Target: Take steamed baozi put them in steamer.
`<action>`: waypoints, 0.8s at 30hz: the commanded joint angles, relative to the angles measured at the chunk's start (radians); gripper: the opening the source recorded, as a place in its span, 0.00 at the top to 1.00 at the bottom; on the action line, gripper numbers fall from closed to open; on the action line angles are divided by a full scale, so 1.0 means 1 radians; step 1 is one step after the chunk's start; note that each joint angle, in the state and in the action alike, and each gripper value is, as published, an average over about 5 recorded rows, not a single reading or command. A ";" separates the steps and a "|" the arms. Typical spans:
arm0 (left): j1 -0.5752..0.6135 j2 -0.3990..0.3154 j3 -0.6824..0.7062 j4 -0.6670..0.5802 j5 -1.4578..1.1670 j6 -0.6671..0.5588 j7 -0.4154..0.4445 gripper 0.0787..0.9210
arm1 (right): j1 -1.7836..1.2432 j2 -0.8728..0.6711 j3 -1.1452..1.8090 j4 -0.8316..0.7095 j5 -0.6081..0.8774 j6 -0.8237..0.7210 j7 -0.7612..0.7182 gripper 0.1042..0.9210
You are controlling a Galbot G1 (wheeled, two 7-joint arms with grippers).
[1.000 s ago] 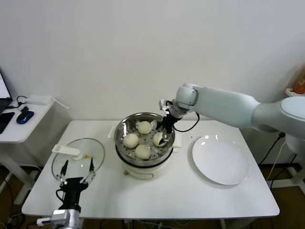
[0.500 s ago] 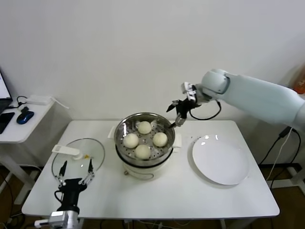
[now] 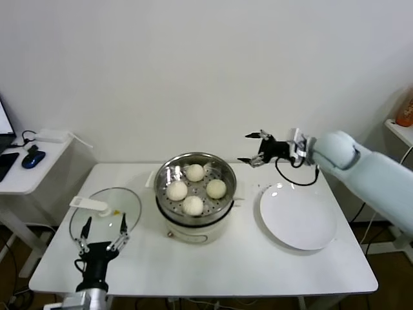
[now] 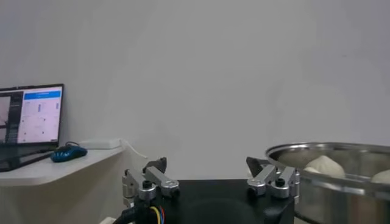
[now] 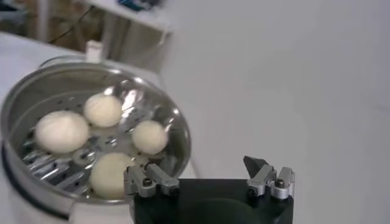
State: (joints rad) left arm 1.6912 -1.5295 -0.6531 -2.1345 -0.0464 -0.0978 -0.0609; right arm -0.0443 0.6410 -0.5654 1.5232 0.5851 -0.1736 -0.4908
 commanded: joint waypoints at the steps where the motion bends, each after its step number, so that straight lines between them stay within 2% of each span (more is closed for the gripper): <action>1: 0.020 -0.006 0.011 -0.021 0.013 0.016 -0.010 0.12 | -0.902 0.117 0.863 0.198 -0.215 0.146 0.332 0.12; 11: -0.002 0.000 -0.010 -0.006 0.066 0.033 0.011 0.12 | -1.205 0.426 1.076 0.264 -0.239 0.291 0.382 0.12; 24: -0.001 0.008 -0.067 0.021 0.029 0.042 0.059 0.12 | -1.407 0.559 1.124 0.345 -0.234 0.364 0.346 0.12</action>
State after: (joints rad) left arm 1.6852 -1.5191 -0.6969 -2.1265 -0.0054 -0.0577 -0.0243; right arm -1.1689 1.0432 0.4070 1.7970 0.3808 0.1017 -0.1730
